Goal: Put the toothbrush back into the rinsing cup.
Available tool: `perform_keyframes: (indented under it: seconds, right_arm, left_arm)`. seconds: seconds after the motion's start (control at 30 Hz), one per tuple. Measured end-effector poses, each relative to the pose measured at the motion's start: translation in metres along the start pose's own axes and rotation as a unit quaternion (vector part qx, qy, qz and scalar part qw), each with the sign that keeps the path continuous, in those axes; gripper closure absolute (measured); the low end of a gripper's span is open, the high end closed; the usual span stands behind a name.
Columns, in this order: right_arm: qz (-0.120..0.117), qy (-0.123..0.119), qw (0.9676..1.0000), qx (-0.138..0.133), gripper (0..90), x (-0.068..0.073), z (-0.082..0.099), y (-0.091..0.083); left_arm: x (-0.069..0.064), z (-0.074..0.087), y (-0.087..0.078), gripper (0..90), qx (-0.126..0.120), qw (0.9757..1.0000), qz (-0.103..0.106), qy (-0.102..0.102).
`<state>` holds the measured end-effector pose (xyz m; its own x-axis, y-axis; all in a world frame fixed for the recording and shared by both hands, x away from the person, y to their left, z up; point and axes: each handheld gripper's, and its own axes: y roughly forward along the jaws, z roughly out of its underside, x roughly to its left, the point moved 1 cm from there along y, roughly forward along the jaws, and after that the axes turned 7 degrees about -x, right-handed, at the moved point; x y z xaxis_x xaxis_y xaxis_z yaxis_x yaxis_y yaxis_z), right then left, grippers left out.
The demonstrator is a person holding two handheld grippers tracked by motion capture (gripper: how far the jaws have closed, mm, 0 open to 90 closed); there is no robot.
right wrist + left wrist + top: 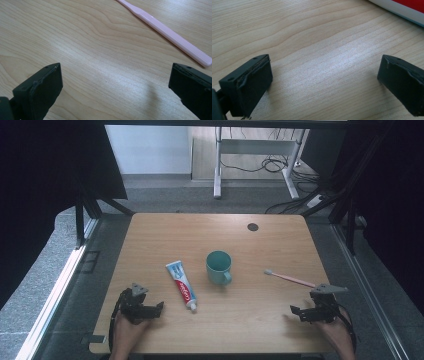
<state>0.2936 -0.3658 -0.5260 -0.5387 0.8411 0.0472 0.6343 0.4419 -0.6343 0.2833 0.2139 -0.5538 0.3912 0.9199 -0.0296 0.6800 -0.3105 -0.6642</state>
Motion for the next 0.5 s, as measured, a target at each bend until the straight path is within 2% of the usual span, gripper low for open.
perform_keyframes:
  seconds: [0.5]
  right_arm:
    - [0.002,0.027,0.9995,0.015,0.0,-0.022,-0.012,-0.002]
  left_arm:
    - [0.0,0.0,0.0,0.0,0.0,1.0,0.0,0.0]
